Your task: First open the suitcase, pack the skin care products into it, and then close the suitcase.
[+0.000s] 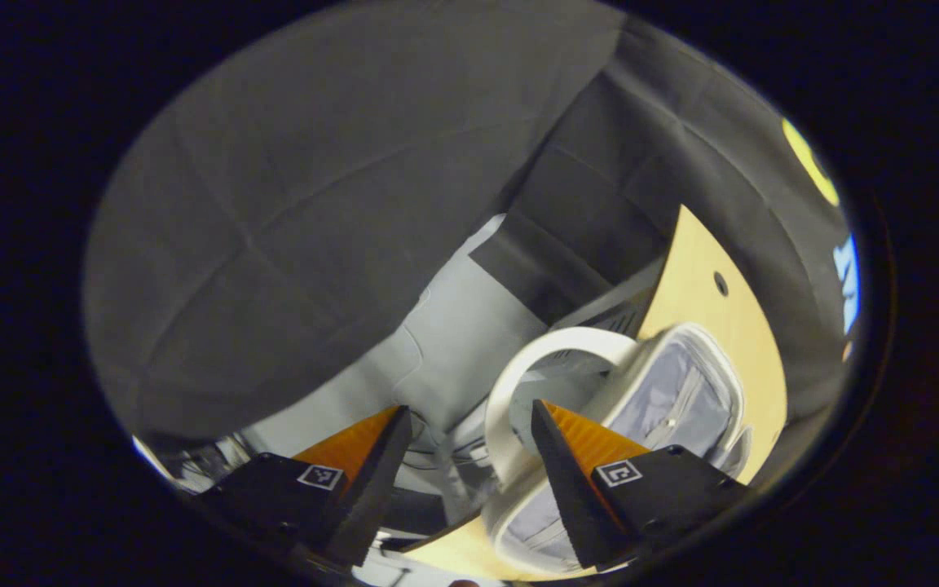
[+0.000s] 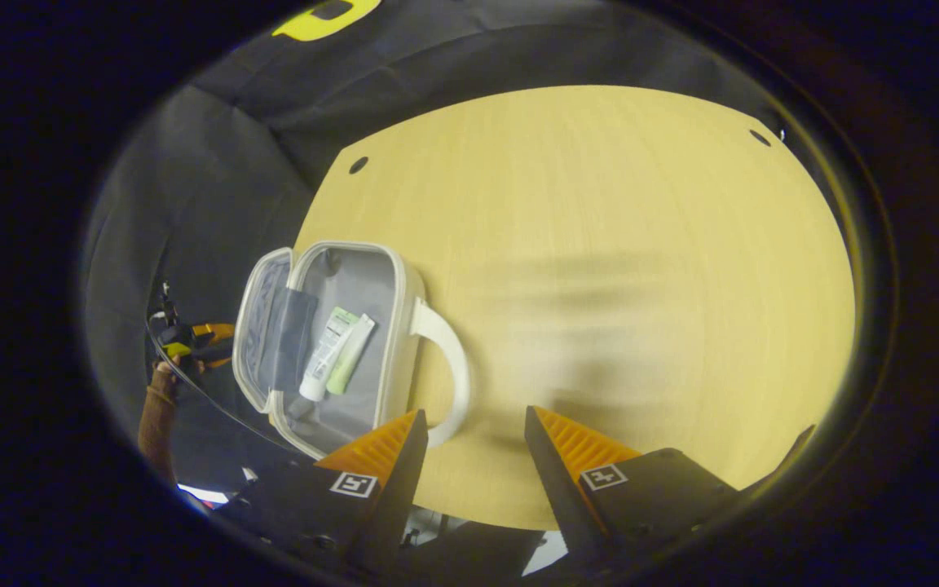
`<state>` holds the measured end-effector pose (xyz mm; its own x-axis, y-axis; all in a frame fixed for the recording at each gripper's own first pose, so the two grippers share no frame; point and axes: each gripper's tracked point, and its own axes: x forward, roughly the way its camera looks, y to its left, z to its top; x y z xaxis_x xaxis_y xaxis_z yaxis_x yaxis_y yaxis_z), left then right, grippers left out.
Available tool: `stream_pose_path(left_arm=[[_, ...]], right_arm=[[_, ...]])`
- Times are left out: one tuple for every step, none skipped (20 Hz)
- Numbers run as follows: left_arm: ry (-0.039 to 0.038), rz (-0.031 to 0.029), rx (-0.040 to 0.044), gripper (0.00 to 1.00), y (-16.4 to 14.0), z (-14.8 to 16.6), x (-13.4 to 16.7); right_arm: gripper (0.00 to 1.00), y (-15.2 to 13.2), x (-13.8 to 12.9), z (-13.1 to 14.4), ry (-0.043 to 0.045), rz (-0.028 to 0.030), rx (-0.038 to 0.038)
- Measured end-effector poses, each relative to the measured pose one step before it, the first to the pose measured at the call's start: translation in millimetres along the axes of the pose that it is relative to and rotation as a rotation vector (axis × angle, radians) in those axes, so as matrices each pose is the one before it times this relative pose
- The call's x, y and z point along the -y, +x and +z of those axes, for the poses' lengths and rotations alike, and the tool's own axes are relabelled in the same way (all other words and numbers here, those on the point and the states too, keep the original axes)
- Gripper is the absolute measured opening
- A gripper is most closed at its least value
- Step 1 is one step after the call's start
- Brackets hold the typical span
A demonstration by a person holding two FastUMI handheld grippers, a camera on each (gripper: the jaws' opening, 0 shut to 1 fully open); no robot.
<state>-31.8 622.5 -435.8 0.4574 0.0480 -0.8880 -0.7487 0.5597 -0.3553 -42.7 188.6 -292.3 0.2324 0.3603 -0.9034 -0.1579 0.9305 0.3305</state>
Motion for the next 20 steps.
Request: stream_pose_path(left_arm=[[-0.07594, -0.01247, -0.01103, 0.97, 4.71, -2.42, -1.11], [-0.07966, -0.03035, -0.00878, 0.97, 3.92, -2.14, 1.9], [-0.06444, -0.01674, -0.0056, 0.97, 3.74, -1.38, 0.29], [-0.04026, 0.00508, -0.00957, 0.99, 1.76, -0.08, -5.53], [-0.0259, 0.01232, -0.0197, 0.99, 6.43, -0.76, -6.56], [-0.01501, 0.00222, -0.01707, 0.95, 5.71, -1.72, -2.13], [-0.00614, -0.00145, -0.00577, 0.96, 9.44, -2.12, 2.4], [-0.00532, -0.01969, -0.00441, 0.94, 5.13, -1.32, 5.91], [-0.01372, -0.03644, 0.01068, 0.93, 3.06, -0.46, 10.93], [-0.00139, 0.03221, 0.00644, 0.73, 4.82, -3.79, 1.14], [0.02534, 0.03109, -0.01441, 0.52, -2.6, -5.92, -6.6], [0.04399, -0.00871, -0.00912, 0.32, -3.5, -2.81, 0.82], [0.03224, -0.00251, 0.02885, 0.32, -3.38, 2.48, 4.25], [0.0173, -0.01968, 0.03404, 0.28, -8.31, 3.87, 8.94], [0.02002, -0.02031, 0.02744, 0.27, -10.03, 5.82, 13.0], [0.02401, -0.01455, 0.02944, 0.24, -12.1, 1.77, 7.74], [0.02364, -0.01938, 0.03124, 0.21, -11.17, 1.44, 8.96], [0.0235, -0.02898, 0.03494, 0.19, -13.64, 3.74, 10.0], [0.02436, -0.02872, 0.03516, 0.2, -13.11, 3.82, 10.99], [0.0245, -0.02924, 0.03581, 0.21, -15.8, 2.85, 11.55]], right_arm=[[0.75, -0.42, 5.79, 1.5, 0.01426, -0.01253, 0.00146], [0.75, -0.53, 2.83, 1.65, 0.01343, -0.0048, 0.00241], [0.75, -0.84, 3.97, 0.25, 0.01176, -0.00512, 0.00031], [0.75, -0.86, 2.17, -1.29, 0.00808, -0.00634, -0.00276], [0.75, -1.03, 2.9, -1.78, 0.00291, -0.00642, -0.00395], [0.75, 1.15, 2.26, -3.2, -0.0016, -0.00686, -0.0034], [0.75, 1.06, 2.37, -2.93, -0.0023, -0.00934, -0.008], [0.75, -0.17, 1.36, -3.21, -0.00025, -0.00426, -0.00811], [0.75, 1.16, -0.69, -1.9, 0.00199, 0.00183, -0.00787], [0.75, 1.94, -1.77, -2.99, 0.00225, 0.00435, -0.0079], [0.75, 0.75, -1.61, -2.2, 0.00022, 0.00435, -0.00738], [0.75, 0.05, -1.2, -2.23, -0.00441, 0.00535, -0.00487], [0.75, 0.0, -0.93, -1.95, -0.00835, 0.00247, -0.00422], [0.75, 0.77, -2.61, -2.61, -0.01004, 0.00018, -0.00279], [0.75, 1.13, -1.11, -1.12, -0.00587, -0.00028, -0.00288], [0.75, 1.11, -2.04, -2.92, -0.00218, 0.00657, -0.00417], [0.75, 0.14, -2.34, -0.9, 0.00191, 0.0091, -0.00097], [0.75, 0.0, -0.77, -0.91, 0.00189, 0.00761, -0.00048], [0.75, -1.44, -0.53, -0.59, -0.00013, 0.00701, 0.00069], [0.75, -0.41, 0.67, -1.88, -0.00134, 0.00409, 0.00061]])
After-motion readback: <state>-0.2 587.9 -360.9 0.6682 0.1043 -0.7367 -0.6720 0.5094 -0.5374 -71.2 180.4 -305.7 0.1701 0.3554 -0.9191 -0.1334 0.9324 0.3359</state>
